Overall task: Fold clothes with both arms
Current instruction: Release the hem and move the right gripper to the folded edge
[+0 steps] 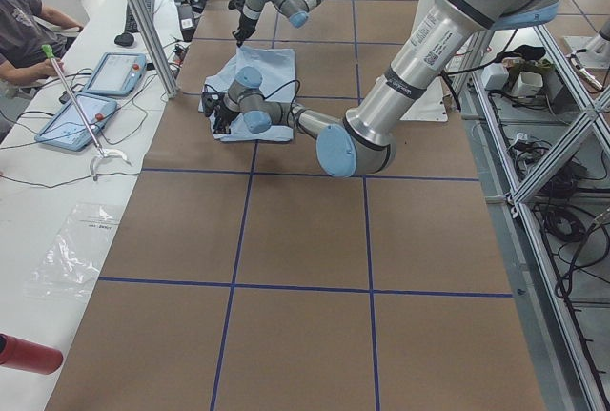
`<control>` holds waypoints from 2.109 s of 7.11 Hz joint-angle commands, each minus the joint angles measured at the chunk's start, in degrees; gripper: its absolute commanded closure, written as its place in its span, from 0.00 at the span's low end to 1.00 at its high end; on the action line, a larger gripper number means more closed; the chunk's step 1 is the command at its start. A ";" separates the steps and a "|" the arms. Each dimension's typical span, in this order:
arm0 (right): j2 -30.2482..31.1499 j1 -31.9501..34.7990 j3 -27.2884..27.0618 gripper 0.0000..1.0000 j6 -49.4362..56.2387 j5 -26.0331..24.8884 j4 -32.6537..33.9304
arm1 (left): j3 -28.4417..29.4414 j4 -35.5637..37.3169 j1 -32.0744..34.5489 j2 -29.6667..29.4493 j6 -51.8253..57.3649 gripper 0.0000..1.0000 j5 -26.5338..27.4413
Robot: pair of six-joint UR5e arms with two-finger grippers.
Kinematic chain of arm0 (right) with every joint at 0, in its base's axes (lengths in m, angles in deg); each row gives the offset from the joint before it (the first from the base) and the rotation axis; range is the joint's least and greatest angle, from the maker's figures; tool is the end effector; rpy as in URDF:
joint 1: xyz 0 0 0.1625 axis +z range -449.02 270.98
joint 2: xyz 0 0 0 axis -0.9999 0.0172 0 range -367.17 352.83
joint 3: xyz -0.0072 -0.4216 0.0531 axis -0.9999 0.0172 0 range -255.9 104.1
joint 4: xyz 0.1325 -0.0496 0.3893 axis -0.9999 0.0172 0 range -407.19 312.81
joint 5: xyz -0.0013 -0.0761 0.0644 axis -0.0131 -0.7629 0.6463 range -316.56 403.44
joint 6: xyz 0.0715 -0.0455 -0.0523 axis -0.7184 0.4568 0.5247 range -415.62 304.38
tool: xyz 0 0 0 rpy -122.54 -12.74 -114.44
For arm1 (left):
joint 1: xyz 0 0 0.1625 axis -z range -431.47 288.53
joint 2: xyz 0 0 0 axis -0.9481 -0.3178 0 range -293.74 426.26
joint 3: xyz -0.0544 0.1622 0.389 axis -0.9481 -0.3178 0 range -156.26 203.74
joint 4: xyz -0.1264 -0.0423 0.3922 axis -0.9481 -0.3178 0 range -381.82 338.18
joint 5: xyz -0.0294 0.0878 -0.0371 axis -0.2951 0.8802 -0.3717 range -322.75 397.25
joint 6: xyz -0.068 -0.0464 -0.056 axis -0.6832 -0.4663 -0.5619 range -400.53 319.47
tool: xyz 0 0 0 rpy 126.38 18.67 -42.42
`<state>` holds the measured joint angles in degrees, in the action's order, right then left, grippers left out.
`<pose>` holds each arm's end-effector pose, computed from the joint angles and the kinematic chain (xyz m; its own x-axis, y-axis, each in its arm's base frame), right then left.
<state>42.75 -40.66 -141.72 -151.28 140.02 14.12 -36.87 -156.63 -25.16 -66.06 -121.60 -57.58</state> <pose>-0.4345 -0.6723 0.3807 0.4030 0.6007 0.6905 -0.7322 0.6642 -0.1505 0.4662 -0.6687 0.3576 0.4685 -0.2664 -0.8423 0.6060 0.7907 0.0869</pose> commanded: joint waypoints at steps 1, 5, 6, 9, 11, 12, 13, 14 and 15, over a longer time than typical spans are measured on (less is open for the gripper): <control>0.18 0.42 -2.01 0.00 -0.57 0.53 -0.67 | 0.05 -0.01 0.71 -0.04 3.44 0.13 0.00; 19.92 -4.74 -25.55 0.00 -8.69 5.29 -1.11 | -2.06 -1.06 1.07 0.75 3.63 0.00 -0.44; 21.52 -6.50 -27.93 0.00 -9.97 5.20 -1.11 | -2.24 -1.07 0.98 1.10 3.63 0.00 -0.44; 22.15 -12.74 -26.91 0.01 -10.86 2.04 -0.94 | -2.24 -0.98 0.98 1.19 3.46 0.00 -0.44; 22.94 -12.76 -27.34 0.57 -11.03 2.12 -0.50 | -2.24 -0.98 0.98 1.28 3.37 0.00 -0.44; 22.94 -12.67 -27.43 1.00 -11.21 2.38 -0.58 | -2.24 -0.98 0.98 1.28 3.28 0.00 -0.44; 22.94 -12.67 -27.52 1.00 -11.12 2.82 -0.58 | -2.24 -1.07 0.89 1.28 3.19 0.00 -0.35; 22.94 -12.58 -27.78 1.00 -11.04 2.91 -0.67 | -2.15 -1.07 0.89 1.36 3.28 0.00 -0.35; 22.94 -12.50 -28.65 1.00 -11.04 3.70 -0.76 | -2.24 -1.15 0.81 1.97 3.45 0.00 -0.35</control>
<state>65.67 -53.29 -169.61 -162.35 143.07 13.43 -39.08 -157.71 -24.29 -64.56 -118.29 -57.95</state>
